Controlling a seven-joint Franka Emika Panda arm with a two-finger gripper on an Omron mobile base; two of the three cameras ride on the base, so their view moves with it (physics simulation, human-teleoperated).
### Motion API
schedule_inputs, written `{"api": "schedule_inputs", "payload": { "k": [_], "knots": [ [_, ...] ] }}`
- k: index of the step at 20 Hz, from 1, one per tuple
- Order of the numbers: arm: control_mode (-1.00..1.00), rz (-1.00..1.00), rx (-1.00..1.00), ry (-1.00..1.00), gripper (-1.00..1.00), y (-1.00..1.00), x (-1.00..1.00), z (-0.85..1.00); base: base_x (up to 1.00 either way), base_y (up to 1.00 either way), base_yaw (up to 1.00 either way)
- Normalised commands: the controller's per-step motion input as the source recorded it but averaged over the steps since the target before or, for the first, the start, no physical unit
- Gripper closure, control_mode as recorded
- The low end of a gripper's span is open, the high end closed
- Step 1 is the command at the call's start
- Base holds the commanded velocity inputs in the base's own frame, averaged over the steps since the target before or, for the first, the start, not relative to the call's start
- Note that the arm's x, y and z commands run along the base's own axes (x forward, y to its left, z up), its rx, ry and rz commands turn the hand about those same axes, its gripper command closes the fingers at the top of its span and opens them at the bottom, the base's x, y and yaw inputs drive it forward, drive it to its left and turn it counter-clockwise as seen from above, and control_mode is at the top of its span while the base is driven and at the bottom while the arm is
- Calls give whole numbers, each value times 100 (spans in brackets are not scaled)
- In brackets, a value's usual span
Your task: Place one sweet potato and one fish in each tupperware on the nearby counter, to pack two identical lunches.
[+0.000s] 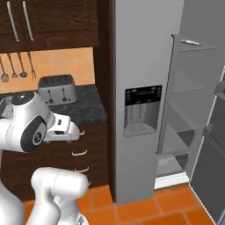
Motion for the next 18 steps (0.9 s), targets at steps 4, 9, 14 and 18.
{"api": "schedule_inputs", "payload": {
  "k": [4,9,14,18],
  "knots": [
    [100,0,0,0,-100,0,0,0,5,-100,-19],
    [100,0,0,0,-100,0,0,0,78,-98,-1],
    [100,0,0,0,-100,0,0,0,96,-72,6],
    [100,0,0,0,-100,0,0,0,81,-71,13]
  ]
}}
